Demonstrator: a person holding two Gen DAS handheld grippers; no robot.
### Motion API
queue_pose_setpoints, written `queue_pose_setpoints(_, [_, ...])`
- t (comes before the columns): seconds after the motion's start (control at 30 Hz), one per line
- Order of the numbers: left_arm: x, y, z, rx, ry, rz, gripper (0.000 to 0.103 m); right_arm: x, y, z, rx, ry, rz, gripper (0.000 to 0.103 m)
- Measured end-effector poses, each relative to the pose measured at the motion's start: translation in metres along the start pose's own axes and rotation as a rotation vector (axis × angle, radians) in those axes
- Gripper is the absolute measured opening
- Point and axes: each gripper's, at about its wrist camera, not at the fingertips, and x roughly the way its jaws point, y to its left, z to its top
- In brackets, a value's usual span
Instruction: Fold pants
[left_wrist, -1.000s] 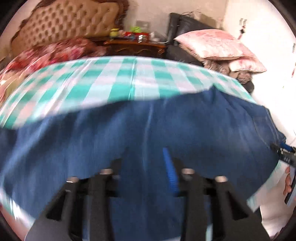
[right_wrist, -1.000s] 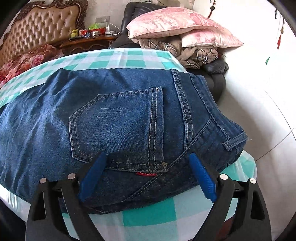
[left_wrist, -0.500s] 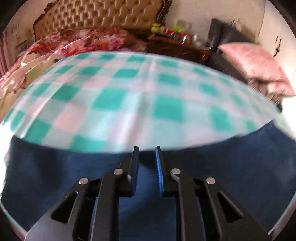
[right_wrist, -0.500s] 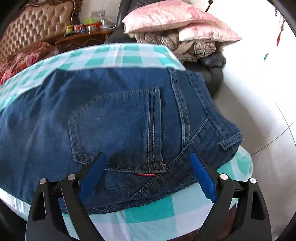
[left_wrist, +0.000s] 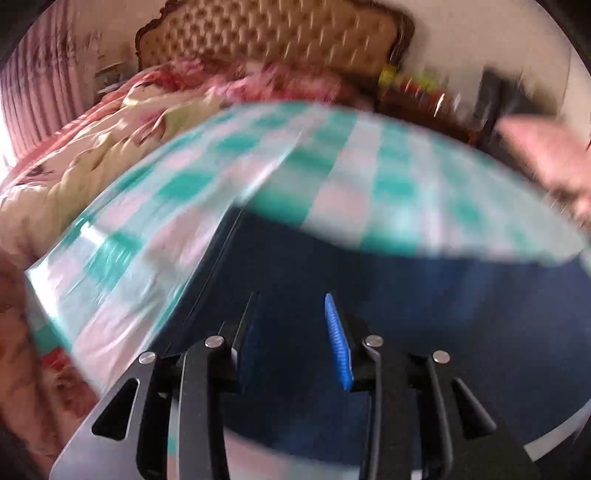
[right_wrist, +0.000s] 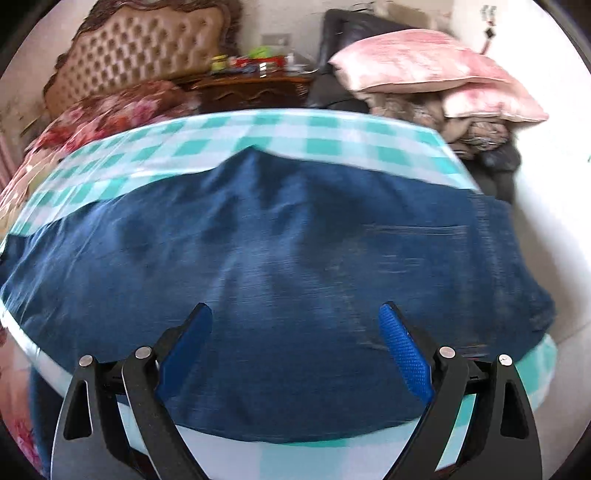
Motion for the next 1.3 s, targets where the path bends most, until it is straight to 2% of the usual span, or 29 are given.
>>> queue_pose_setpoints(0.03, [0.004, 0.002, -0.004, -0.005, 0.007, 0.046, 0.036, 0.002, 0.006, 0.000, 0.003, 0.007, 0.009, 0.088])
queue_pose_setpoints(0.1, [-0.010, 0.009, -0.010, -0.057, -0.029, 0.088, 0.039, 0.006, 0.016, 0.000, 0.031, 0.027, 0.045, 0.088])
queue_pose_setpoints(0.13, [-0.019, 0.007, -0.012, -0.068, -0.046, 0.114, 0.046, 0.008, 0.019, 0.000, 0.047, 0.034, 0.048, 0.088])
queue_pose_setpoints(0.17, [-0.032, -0.003, -0.016, -0.071, -0.077, 0.128, 0.050, 0.009, 0.020, 0.000, 0.060, 0.038, 0.041, 0.088])
queue_pose_setpoints(0.23, [-0.049, -0.034, -0.022, -0.014, -0.086, 0.030, 0.053, 0.012, 0.022, -0.003, 0.075, 0.052, 0.040, 0.088])
queue_pose_setpoints(0.27, [-0.058, -0.061, -0.028, 0.035, -0.074, -0.065, 0.056, 0.016, 0.023, -0.005, 0.082, 0.069, 0.039, 0.088])
queue_pose_setpoints(0.3, [-0.065, -0.082, -0.034, 0.061, -0.061, -0.126, 0.064, 0.019, 0.022, -0.007, 0.087, 0.080, 0.032, 0.088])
queue_pose_setpoints(0.37, [-0.083, -0.140, -0.049, 0.141, -0.062, -0.207, 0.069, 0.026, 0.021, -0.011, 0.093, 0.107, 0.015, 0.088])
queue_pose_setpoints(0.4, [-0.091, -0.167, -0.055, 0.175, -0.066, -0.252, 0.078, 0.028, 0.020, -0.013, 0.093, 0.111, 0.010, 0.088])
queue_pose_setpoints(0.43, [-0.096, -0.186, -0.060, 0.192, -0.066, -0.291, 0.085, 0.030, 0.020, -0.014, 0.094, 0.114, 0.006, 0.089])
queue_pose_setpoints(0.5, [-0.103, -0.231, -0.066, 0.199, -0.065, -0.381, 0.092, 0.033, 0.022, -0.018, 0.075, 0.111, -0.007, 0.089])
queue_pose_setpoints(0.53, [-0.104, -0.258, -0.069, 0.219, -0.054, -0.372, 0.096, 0.034, 0.025, -0.020, 0.058, 0.108, -0.021, 0.090])
queue_pose_setpoints(0.6, [-0.099, -0.293, -0.071, 0.232, -0.024, -0.328, 0.099, 0.034, 0.030, -0.023, 0.047, 0.100, -0.041, 0.092])
queue_pose_setpoints(0.67, [-0.093, -0.313, -0.073, 0.219, 0.005, -0.344, 0.101, 0.034, 0.030, -0.024, 0.056, 0.099, -0.039, 0.092])
queue_pose_setpoints(0.73, [-0.084, -0.329, -0.079, 0.235, 0.043, -0.307, 0.101, 0.034, 0.029, -0.024, 0.057, 0.097, -0.040, 0.092])
queue_pose_setpoints(0.8, [-0.068, -0.348, -0.087, 0.302, 0.130, -0.253, 0.102, 0.033, 0.029, -0.025, 0.059, 0.095, -0.041, 0.092])
queue_pose_setpoints(0.87, [-0.073, -0.347, -0.094, 0.297, 0.088, -0.220, 0.102, 0.033, 0.030, -0.026, 0.064, 0.099, -0.037, 0.092])
queue_pose_setpoints(0.93, [-0.076, -0.342, -0.099, 0.253, 0.087, -0.218, 0.101, 0.033, 0.031, -0.026, 0.065, 0.102, -0.039, 0.093])
queue_pose_setpoints(0.97, [-0.077, -0.340, -0.102, 0.228, 0.073, -0.220, 0.101, 0.033, 0.031, -0.025, 0.071, 0.106, -0.035, 0.098])
queue_pose_setpoints(1.03, [-0.078, -0.339, -0.105, 0.230, 0.035, -0.218, 0.102, 0.035, 0.034, -0.025, 0.053, 0.115, -0.044, 0.099])
queue_pose_setpoints(1.3, [-0.067, -0.340, -0.098, 0.263, 0.065, -0.240, 0.102, 0.032, 0.032, -0.029, 0.056, 0.098, -0.039, 0.099])
